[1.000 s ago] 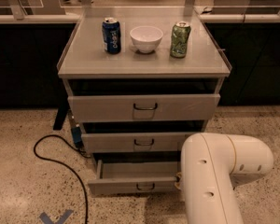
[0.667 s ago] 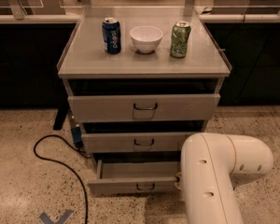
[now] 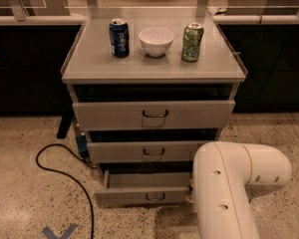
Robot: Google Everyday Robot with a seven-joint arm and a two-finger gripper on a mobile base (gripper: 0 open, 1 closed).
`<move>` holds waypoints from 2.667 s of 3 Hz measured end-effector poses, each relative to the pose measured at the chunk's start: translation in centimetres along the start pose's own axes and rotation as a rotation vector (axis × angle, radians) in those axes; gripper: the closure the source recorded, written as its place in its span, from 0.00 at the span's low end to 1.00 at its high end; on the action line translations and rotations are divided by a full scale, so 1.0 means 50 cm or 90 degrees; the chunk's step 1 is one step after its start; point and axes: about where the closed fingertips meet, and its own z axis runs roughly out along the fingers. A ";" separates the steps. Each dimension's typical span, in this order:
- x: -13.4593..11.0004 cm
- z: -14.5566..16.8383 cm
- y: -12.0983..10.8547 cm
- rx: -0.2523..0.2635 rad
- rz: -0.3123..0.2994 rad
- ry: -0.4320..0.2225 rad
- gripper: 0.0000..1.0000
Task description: Open bottom drawer
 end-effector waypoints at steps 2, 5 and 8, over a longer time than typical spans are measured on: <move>0.000 0.000 0.000 0.000 0.000 0.000 0.00; 0.053 0.030 -0.033 0.000 0.172 -0.058 0.00; 0.016 0.027 0.066 -0.068 0.177 -0.079 0.00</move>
Offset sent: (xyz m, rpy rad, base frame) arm 0.0000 0.0000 0.0000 0.0000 0.0000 0.0000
